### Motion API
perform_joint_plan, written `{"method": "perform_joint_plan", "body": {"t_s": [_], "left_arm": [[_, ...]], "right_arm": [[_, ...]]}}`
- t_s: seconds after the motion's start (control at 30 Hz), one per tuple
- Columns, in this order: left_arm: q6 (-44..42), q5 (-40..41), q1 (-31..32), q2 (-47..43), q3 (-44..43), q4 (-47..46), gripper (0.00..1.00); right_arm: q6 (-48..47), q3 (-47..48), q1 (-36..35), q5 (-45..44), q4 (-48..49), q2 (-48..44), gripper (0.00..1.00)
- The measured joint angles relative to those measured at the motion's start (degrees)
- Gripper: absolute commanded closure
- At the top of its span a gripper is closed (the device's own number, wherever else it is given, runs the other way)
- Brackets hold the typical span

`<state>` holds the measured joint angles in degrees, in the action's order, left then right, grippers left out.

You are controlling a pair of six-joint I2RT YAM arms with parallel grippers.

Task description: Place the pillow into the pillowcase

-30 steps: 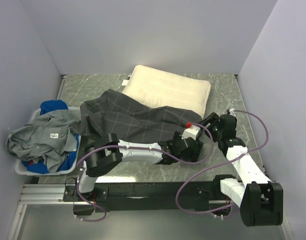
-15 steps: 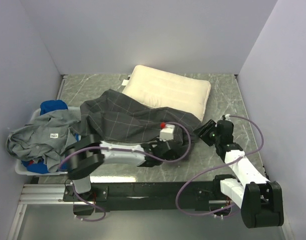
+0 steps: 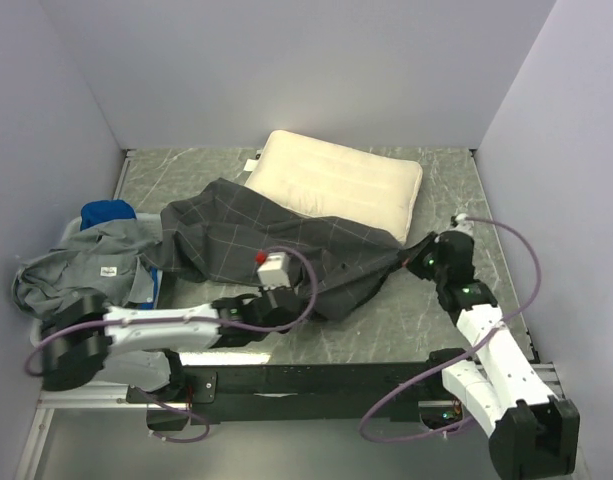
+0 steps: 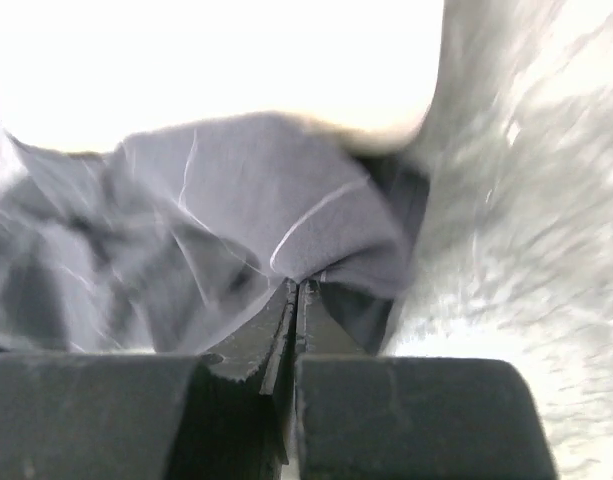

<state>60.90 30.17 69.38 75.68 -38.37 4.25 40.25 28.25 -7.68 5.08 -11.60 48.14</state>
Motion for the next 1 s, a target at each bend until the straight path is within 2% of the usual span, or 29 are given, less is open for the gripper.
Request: {"method": "perform_joint_plan", "body": {"t_s": [0.07, 0.2, 0.4, 0.5, 0.53, 0.63, 0.67, 0.73, 0.77, 0.87, 1.0], "left_arm": [[2.05, -0.46, -0.02, -6.84, 4.44, 0.15, 0.98], [4.55, -1.42, -0.26, -18.01, 8.55, 0.28, 0.96], [4.87, -3.41, -2.71, -24.59, 13.62, 4.63, 0.88], [5.2, -4.9, -5.29, -24.06, 14.93, 6.88, 0.8], [5.44, -5.18, -5.95, -23.96, 15.04, 7.63, 0.76], [5.66, -5.97, -7.56, -23.87, 15.04, 9.31, 0.53], [5.49, -6.14, -7.8, -23.91, 15.02, 9.92, 0.36], [3.37, -6.8, -7.87, -24.2, 14.69, 10.93, 0.25], [2.05, -7.04, -7.85, -24.24, 14.29, 11.23, 0.14], [-2.14, -7.67, -7.85, -24.13, 10.6, 12.33, 0.03], [-10.27, -9.05, -7.8, -19.54, 1.42, 10.8, 0.01]], "right_arm": [[-0.98, 3.21, 2.69, 1.75, -2.58, -1.2, 1.0], [-1.97, 9.11, 1.27, 6.64, -5.6, 0.9, 1.0], [-2.16, 19.19, -13.22, 0.7, -4.09, 15.26, 1.0], [-2.45, 24.59, -16.09, -1.31, -2.99, 25.68, 1.0], [-2.71, 26.18, -16.44, -1.68, -2.71, 28.92, 1.0], [-4.0, 29.59, -16.98, -2.91, -2.6, 36.92, 1.0], [-4.35, 30.14, -17.14, -3.19, -2.58, 38.69, 1.0], [-5.18, 30.75, -17.4, -3.78, -2.86, 40.81, 1.0], [-5.42, 30.77, -17.57, -4.0, -3.04, 41.03, 1.0], [-5.9, 30.97, -18.08, -4.2, -3.3, 40.94, 1.0], [-6.29, 31.01, -18.34, -4.22, -3.13, 40.81, 1.0]]}}
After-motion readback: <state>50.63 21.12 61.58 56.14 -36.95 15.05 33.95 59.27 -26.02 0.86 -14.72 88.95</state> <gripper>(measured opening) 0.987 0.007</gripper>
